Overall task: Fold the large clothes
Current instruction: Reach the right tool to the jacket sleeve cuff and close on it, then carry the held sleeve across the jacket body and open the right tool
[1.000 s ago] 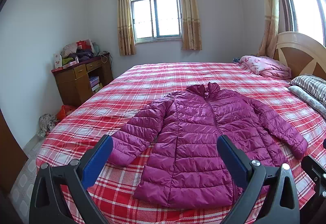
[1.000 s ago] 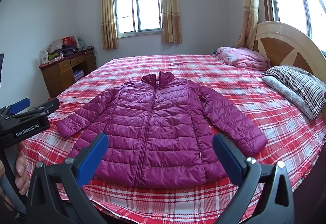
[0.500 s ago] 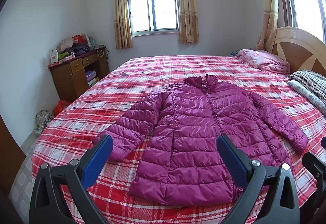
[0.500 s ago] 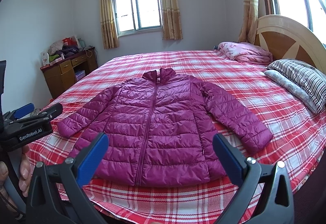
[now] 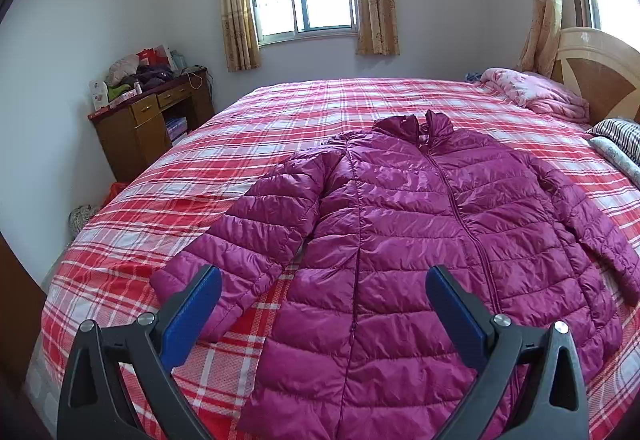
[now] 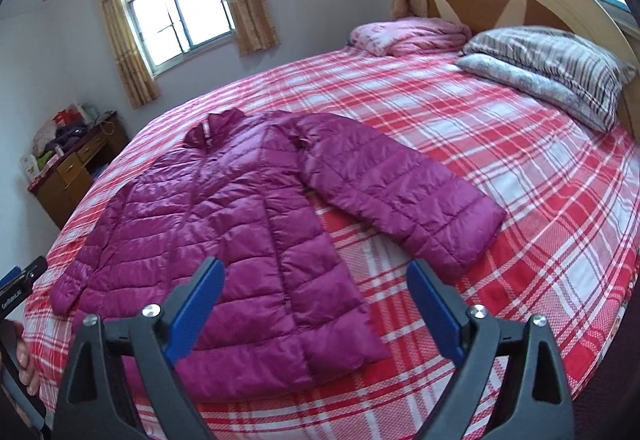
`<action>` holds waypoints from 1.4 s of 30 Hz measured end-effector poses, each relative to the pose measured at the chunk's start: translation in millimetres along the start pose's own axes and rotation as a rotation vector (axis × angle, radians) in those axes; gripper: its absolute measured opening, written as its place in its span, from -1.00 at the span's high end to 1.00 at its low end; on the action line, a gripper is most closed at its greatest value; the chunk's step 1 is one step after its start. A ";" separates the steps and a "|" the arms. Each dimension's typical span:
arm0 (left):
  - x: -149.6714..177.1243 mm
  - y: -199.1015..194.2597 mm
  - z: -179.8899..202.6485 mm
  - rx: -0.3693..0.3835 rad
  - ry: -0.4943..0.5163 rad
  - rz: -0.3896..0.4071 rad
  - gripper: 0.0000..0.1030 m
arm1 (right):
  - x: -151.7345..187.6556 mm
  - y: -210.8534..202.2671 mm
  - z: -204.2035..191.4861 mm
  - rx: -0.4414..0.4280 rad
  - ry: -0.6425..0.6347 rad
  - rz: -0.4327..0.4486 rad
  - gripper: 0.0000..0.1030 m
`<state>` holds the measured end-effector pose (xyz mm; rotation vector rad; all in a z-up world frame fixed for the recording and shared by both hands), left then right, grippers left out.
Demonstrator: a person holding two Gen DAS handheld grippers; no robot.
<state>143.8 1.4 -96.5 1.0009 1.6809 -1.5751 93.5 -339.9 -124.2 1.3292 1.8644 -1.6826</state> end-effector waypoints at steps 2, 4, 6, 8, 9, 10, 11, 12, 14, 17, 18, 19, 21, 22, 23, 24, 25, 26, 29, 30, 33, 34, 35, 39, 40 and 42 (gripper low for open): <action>-3.0 20.2 2.1 -0.012 0.020 -0.012 -0.98 | -5.7 11.9 25.7 0.038 0.062 -0.015 -0.73; -5.5 38.3 3.3 -0.015 0.030 -0.025 -0.98 | -12.5 22.8 47.4 0.073 0.113 -0.018 -0.73; -8.7 55.8 3.4 -0.031 0.039 -0.035 -0.98 | -19.0 33.1 67.0 0.098 0.169 -0.033 -0.68; -10.3 74.9 2.7 -0.044 0.040 -0.043 -0.98 | -25.4 44.7 82.3 0.114 0.217 -0.046 -0.64; -10.7 84.3 2.1 -0.053 0.041 -0.050 -0.98 | -27.9 51.5 87.5 0.125 0.228 -0.050 -0.64; -10.9 93.4 1.4 -0.061 0.041 -0.059 -0.98 | -29.9 57.7 91.9 0.139 0.233 -0.059 -0.63; -11.2 102.7 0.4 -0.066 0.037 -0.068 -0.98 | -31.0 64.0 95.9 0.152 0.237 -0.070 -0.59; -11.5 110.1 -0.4 -0.072 0.034 -0.074 -0.98 | -30.9 69.9 99.9 0.164 0.242 -0.083 -0.57; -13.3 123.5 -1.7 -0.087 0.028 -0.087 -0.98 | -29.7 80.7 106.6 0.176 0.257 -0.107 -0.50; -15.8 136.3 -2.1 -0.102 0.024 -0.084 -0.98 | -26.5 90.0 109.0 0.190 0.245 -0.128 -0.39; -16.4 140.2 -1.1 -0.104 0.028 -0.085 -0.98 | -25.7 91.2 108.4 0.193 0.233 -0.131 -0.31; -16.8 144.5 -0.2 -0.106 0.032 -0.088 -0.98 | -25.6 90.8 107.4 0.196 0.220 -0.129 -0.08; -17.9 152.8 1.7 -0.106 0.036 -0.097 -0.98 | -28.6 89.8 106.8 0.184 0.198 -0.126 0.35; -18.3 156.3 1.7 -0.106 0.035 -0.102 -0.98 | -30.8 88.3 107.9 0.178 0.194 -0.123 0.54; -18.4 158.9 1.2 -0.106 0.033 -0.104 -0.98 | -33.4 87.6 108.7 0.179 0.190 -0.119 0.66; -19.1 161.2 0.2 -0.106 0.029 -0.106 -0.98 | -37.6 88.1 109.0 0.192 0.180 -0.113 0.68; -19.8 162.9 -1.2 -0.106 0.024 -0.106 -0.98 | -42.5 86.1 110.4 0.208 0.165 -0.103 0.72; -20.6 163.8 -2.4 -0.107 0.020 -0.106 -0.98 | -48.5 84.7 111.0 0.227 0.149 -0.090 0.73; -24.5 167.6 -9.2 -0.120 0.010 -0.100 -0.98 | -72.8 80.1 111.9 0.282 0.100 -0.046 0.75; -26.6 169.4 -12.6 -0.123 0.002 -0.100 -0.98 | -82.0 78.8 111.1 0.299 0.085 -0.029 0.76; -30.8 175.3 -21.7 -0.122 -0.030 -0.106 -0.98 | -113.0 70.7 99.4 0.346 0.019 0.037 0.77; -31.1 177.1 -23.3 -0.121 -0.034 -0.109 -0.98 | -123.9 66.8 91.7 0.356 -0.009 0.063 0.77; -30.8 178.3 -24.4 -0.121 -0.035 -0.110 -0.98 | -134.0 63.0 81.0 0.362 -0.040 0.088 0.77; -26.9 180.6 -26.7 -0.113 -0.047 -0.122 -0.98 | -163.6 48.3 28.9 0.362 -0.180 0.182 0.77; -25.8 180.1 -27.5 -0.112 -0.049 -0.123 -0.98 | -168.2 46.1 15.1 0.358 -0.217 0.202 0.77; -25.7 178.5 -28.8 -0.111 -0.056 -0.122 -0.98 | -174.8 43.8 -12.7 0.344 -0.286 0.236 0.77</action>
Point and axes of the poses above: each gripper's, at about its wrist camera, not at the fingertips, and y roughly the way its jaws point, z to its right, x to its underside, the point moved 3 cm from there along y, roughly the way its jaws point, and after that the axes turned 3 degrees about z, right-handed, at the moved point
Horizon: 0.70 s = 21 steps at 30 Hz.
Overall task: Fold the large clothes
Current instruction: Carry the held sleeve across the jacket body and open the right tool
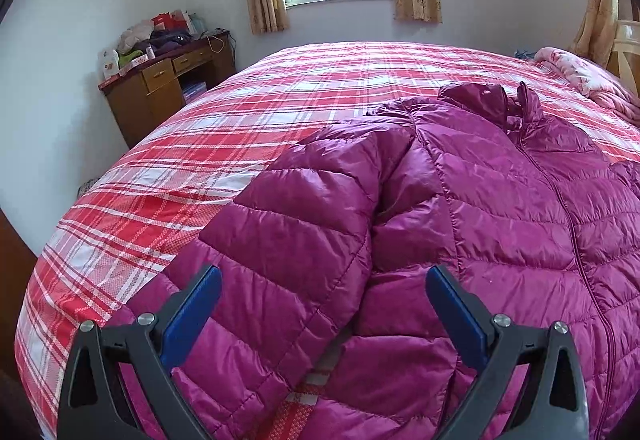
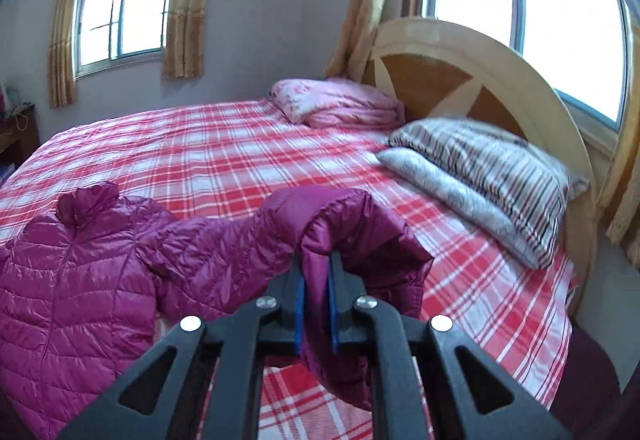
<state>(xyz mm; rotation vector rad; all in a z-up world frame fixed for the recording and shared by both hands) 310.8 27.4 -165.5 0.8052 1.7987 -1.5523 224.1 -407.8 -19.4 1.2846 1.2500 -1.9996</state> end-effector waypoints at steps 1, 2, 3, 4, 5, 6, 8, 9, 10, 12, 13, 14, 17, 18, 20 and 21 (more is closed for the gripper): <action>-0.5 -0.4 -2.3 0.001 -0.006 0.001 -0.98 | -6.5 -3.6 -11.9 -0.010 -0.029 0.019 0.78; -1.3 -1.0 -5.1 0.002 -0.014 0.002 -0.98 | -11.5 -6.9 -23.7 -0.021 -0.058 0.035 0.78; -2.3 -1.2 -8.7 0.002 -0.023 0.003 -0.98 | -14.1 -9.9 -35.9 -0.033 -0.084 0.050 0.78; -3.5 -1.6 -12.6 0.002 -0.033 0.005 -0.98 | -17.7 -12.2 -47.8 -0.047 -0.109 0.062 0.78; -4.5 -1.8 -15.2 0.002 -0.040 0.005 -0.98 | -20.5 -13.8 -58.4 -0.061 -0.132 0.072 0.78; -5.3 -1.7 -18.2 0.002 -0.047 0.005 -0.98 | -23.1 -15.6 -68.9 -0.076 -0.154 0.081 0.78; -6.0 -1.0 -22.3 0.000 -0.055 0.005 -0.98 | -27.2 -18.3 -89.3 -0.106 -0.194 0.095 0.78; -6.1 -0.4 -23.8 0.000 -0.058 0.004 -0.98 | -28.5 -19.3 -99.6 -0.120 -0.213 0.101 0.78; -6.2 0.5 -25.0 0.003 -0.064 0.001 -0.98 | -29.1 -20.1 -109.7 -0.133 -0.232 0.107 0.78; -5.6 1.2 -25.5 0.009 -0.068 -0.001 -0.98 | -30.0 -21.8 -129.2 -0.161 -0.266 0.114 0.78; -5.4 1.4 -25.3 0.012 -0.067 0.000 -0.98 | -29.9 -21.8 -138.6 -0.176 -0.281 0.115 0.78; -5.2 1.8 -24.8 0.013 -0.064 0.001 -0.98 | -29.5 -21.4 -147.6 -0.191 -0.295 0.116 0.78; -4.1 3.5 -23.6 0.019 -0.060 0.000 -0.98 | -24.5 -23.6 -177.4 -0.235 -0.333 0.122 0.78; -3.3 4.3 -23.7 0.021 -0.059 -0.002 -0.98 | -23.0 -24.2 -186.5 -0.247 -0.348 0.123 0.78; -1.8 4.9 -25.0 0.025 -0.061 -0.005 -0.98 | -18.0 -23.0 -205.8 -0.273 -0.383 0.120 0.78; -1.3 5.3 -25.8 0.025 -0.062 -0.008 -0.98 | -15.0 -22.7 -215.1 -0.285 -0.401 0.117 0.78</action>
Point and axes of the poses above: each gripper's, at about its wrist camera, not at the fingertips, and y roughly the way its jaws point, z to its right, x to its underside, the point moved 3 cm from there along y, roughly the way its jaws point, and after that the axes turned 3 degrees about z, right-handed, at the moved point
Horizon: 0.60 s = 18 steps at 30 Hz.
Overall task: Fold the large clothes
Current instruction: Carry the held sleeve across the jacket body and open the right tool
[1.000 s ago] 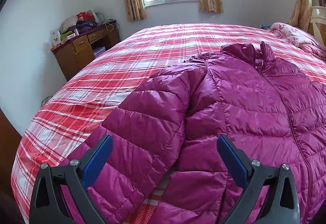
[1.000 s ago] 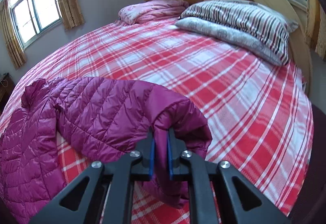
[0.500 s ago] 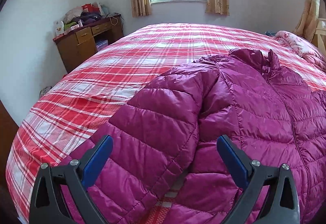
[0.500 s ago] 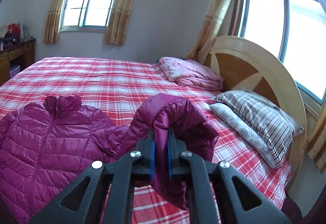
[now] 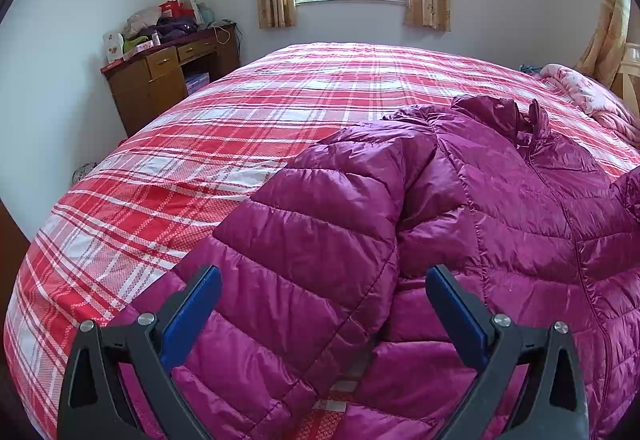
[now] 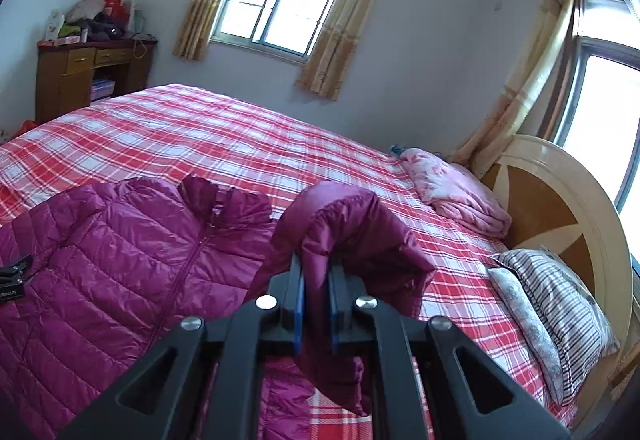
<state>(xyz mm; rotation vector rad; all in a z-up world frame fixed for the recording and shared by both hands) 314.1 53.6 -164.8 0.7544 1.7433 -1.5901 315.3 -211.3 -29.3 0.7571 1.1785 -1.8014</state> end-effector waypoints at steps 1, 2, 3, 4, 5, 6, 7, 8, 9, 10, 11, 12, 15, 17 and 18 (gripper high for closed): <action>0.4 0.5 -0.2 0.000 0.000 -0.003 -0.98 | 0.3 4.1 -9.8 -0.014 -0.016 -0.003 0.78; 1.0 1.4 -0.3 0.000 0.001 -0.005 -0.98 | 1.7 8.3 -19.0 -0.027 -0.030 -0.007 0.78; 1.8 2.6 -0.6 -0.004 0.002 -0.008 -0.98 | 2.6 13.0 -27.6 -0.042 -0.038 -0.014 0.78; 2.8 3.9 -0.5 -0.006 0.005 -0.012 -0.98 | 4.3 17.8 -36.1 -0.060 -0.040 -0.023 0.78; 3.7 5.0 0.1 -0.007 0.008 -0.016 -0.98 | 6.5 22.0 -43.2 -0.077 -0.039 -0.032 0.78; 4.6 6.0 0.7 -0.009 0.012 -0.021 -0.98 | 9.3 26.6 -50.8 -0.094 -0.038 -0.041 0.78; 5.6 6.4 1.3 -0.010 0.016 -0.024 -0.98 | 12.2 31.2 -58.5 -0.109 -0.035 -0.050 0.78; 6.3 6.4 1.7 -0.010 0.018 -0.025 -0.98 | 15.1 35.6 -66.7 -0.125 -0.033 -0.059 0.78; 6.9 6.3 2.3 -0.010 0.022 -0.027 -0.98 | 17.4 38.8 -73.7 -0.139 -0.030 -0.067 0.78; 7.3 6.1 3.0 -0.012 0.027 -0.028 -0.98 | 20.5 43.7 -81.2 -0.153 -0.025 -0.076 0.78; 7.6 5.8 3.6 -0.013 0.032 -0.028 -0.98 | 23.6 48.6 -88.9 -0.168 -0.018 -0.086 0.78; 7.9 5.5 3.9 -0.014 0.037 -0.028 -0.98 | 26.8 53.6 -96.6 -0.182 -0.014 -0.096 0.78; 8.8 5.0 4.9 -0.024 0.050 -0.033 -0.98 | 35.5 65.1 -117.9 -0.218 -0.007 -0.124 0.78; 9.2 3.9 5.6 -0.028 0.062 -0.039 -0.98 | 40.9 70.7 -130.7 -0.246 -0.012 -0.146 0.78; 8.7 2.5 6.4 -0.030 0.068 -0.036 -0.98 | 43.5 73.6 -137.6 -0.270 -0.015 -0.161 0.77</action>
Point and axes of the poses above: each gripper's, at about its wrist camera, not at the fingertips, and y roughly the way its jaws point, z to its right, x to its underside, the point moved 3 cm from there along y, roughly the way its jaws point, and after that the axes turned 3 degrees about z, right-handed, at the moved point
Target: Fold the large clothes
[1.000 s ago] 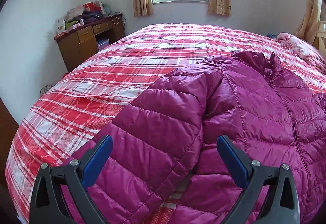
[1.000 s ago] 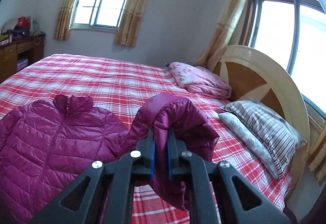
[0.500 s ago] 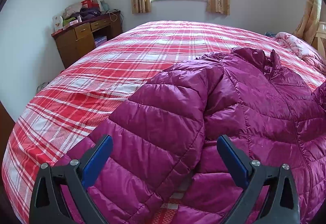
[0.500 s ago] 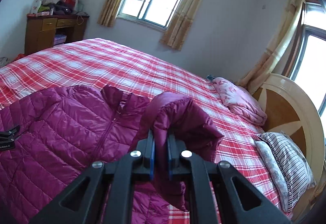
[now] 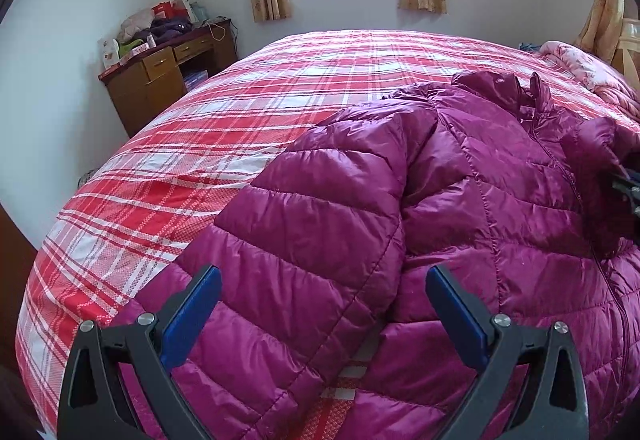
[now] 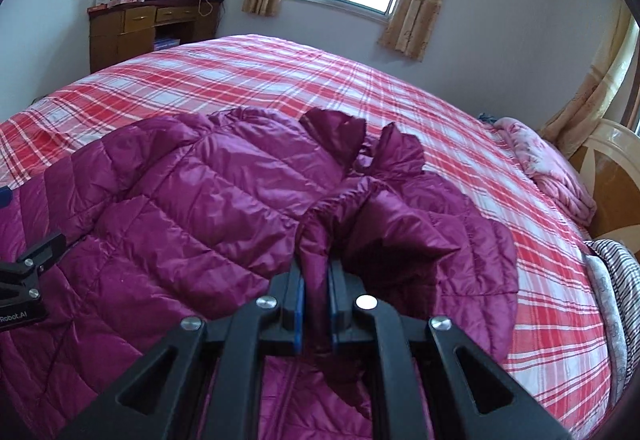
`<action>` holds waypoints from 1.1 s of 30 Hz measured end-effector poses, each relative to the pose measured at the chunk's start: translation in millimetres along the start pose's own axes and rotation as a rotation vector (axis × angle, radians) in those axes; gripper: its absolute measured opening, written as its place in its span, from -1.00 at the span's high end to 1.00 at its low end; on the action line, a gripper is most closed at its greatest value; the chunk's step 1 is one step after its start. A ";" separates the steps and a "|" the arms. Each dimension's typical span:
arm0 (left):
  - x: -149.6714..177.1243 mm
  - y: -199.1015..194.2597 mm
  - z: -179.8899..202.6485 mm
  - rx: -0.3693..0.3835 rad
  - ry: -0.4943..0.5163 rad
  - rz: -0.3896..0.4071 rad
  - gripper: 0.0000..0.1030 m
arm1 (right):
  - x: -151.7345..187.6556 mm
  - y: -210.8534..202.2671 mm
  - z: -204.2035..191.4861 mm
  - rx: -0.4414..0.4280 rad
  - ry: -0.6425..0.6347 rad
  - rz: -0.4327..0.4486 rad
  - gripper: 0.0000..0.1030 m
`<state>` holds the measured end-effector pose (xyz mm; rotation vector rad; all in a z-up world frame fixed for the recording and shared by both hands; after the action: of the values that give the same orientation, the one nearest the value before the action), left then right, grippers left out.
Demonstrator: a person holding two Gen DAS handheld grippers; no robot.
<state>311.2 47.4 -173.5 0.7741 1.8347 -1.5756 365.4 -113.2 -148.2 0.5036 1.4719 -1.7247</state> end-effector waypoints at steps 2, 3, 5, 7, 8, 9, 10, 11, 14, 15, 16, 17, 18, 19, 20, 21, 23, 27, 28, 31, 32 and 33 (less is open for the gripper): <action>-1.5 -2.8 1.5 -0.008 0.011 0.008 -0.98 | 3.2 7.5 -9.0 -0.044 0.007 -0.024 0.68; -2.2 -3.6 2.1 -0.011 0.016 0.009 -0.98 | 4.2 8.0 -12.0 -0.066 0.019 -0.021 0.61; -3.4 -4.6 2.7 -0.020 0.023 0.009 -0.98 | 5.4 1.4 -16.4 -0.156 0.053 -0.006 -0.34; -5.6 -4.9 1.9 -0.023 0.022 0.003 -0.98 | 7.0 -19.2 -17.3 -0.233 0.087 0.060 -0.70; -7.2 -4.9 0.6 -0.025 0.018 0.001 -0.98 | 8.7 -30.9 -14.8 -0.254 0.091 0.085 -0.70; -9.5 -5.5 -0.7 -0.029 0.014 0.001 -0.98 | 11.0 -39.2 -13.9 -0.258 0.088 0.094 -0.70; -12.3 -6.8 -1.4 -0.029 0.009 0.004 -0.98 | 13.9 -47.7 -9.9 -0.252 0.086 0.102 -0.70; -15.0 -8.2 -1.1 -0.025 0.008 0.008 -0.98 | 17.5 -56.0 -3.7 -0.244 0.089 0.115 -0.70; -26.4 -15.6 10.4 0.002 0.025 0.029 -0.98 | 29.0 -70.4 23.3 -0.164 0.127 0.144 -0.70; -30.3 -18.2 17.4 0.023 0.032 0.030 -0.98 | 31.6 -69.0 33.6 -0.125 0.141 0.146 -0.70; -34.3 -20.2 25.1 0.043 0.038 0.028 -0.98 | 36.7 -68.6 44.6 -0.086 0.159 0.140 -0.70; -38.3 -22.5 34.2 0.062 0.047 0.026 -0.98 | 41.2 -66.7 54.9 -0.050 0.181 0.124 -0.70; -42.0 -24.8 43.5 0.087 0.057 0.019 -0.98 | 47.0 -64.3 64.9 -0.021 0.214 0.103 -0.70; -46.5 -27.1 53.7 0.122 0.068 0.010 -0.98 | 53.6 -61.7 73.7 -0.010 0.253 0.085 -0.70; -49.8 -29.0 61.7 0.148 0.072 0.004 -0.98 | 58.9 -59.0 80.6 -0.014 0.289 0.074 -0.70; -53.8 -30.8 70.5 0.172 0.073 -0.003 -0.98 | 64.8 -56.3 85.3 -0.021 0.320 0.068 -0.70; -60.1 -32.3 87.6 0.229 0.072 -0.020 -0.98 | 75.2 -51.5 88.3 -0.016 0.342 0.058 -0.70; -62.2 -22.8 123.0 0.263 0.117 -0.041 -0.98 | 95.4 -45.5 86.0 -0.004 0.340 0.042 -0.70; -60.3 -16.1 129.9 0.265 0.128 -0.054 -0.98 | 100.7 -45.1 86.9 -0.006 0.345 0.037 -0.70; -52.1 4.9 146.9 0.275 0.160 -0.083 -0.63 | 109.7 -40.6 95.9 -0.030 0.378 0.016 -0.70; -48.6 11.4 150.8 0.287 0.168 -0.097 -0.30 | 110.6 -40.9 97.7 -0.040 0.389 0.016 -0.70; -45.3 15.6 154.2 0.313 0.167 -0.122 0.56 | 111.6 -41.1 100.0 -0.048 0.400 0.015 -0.70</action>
<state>362.5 -105.6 -168.2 0.9744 1.8013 -1.9601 285.4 -242.7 -179.5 0.8692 1.7753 -1.6348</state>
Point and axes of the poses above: each gripper's, at about its wrist camera, not at the fingertips, and y roughly the way its jaws point, z to its right, x to its underside, the point moved 3 cm from there along y, roughly the way its jaws point, and after that the axes turned 3 degrees about z, right-handed, at the moved point
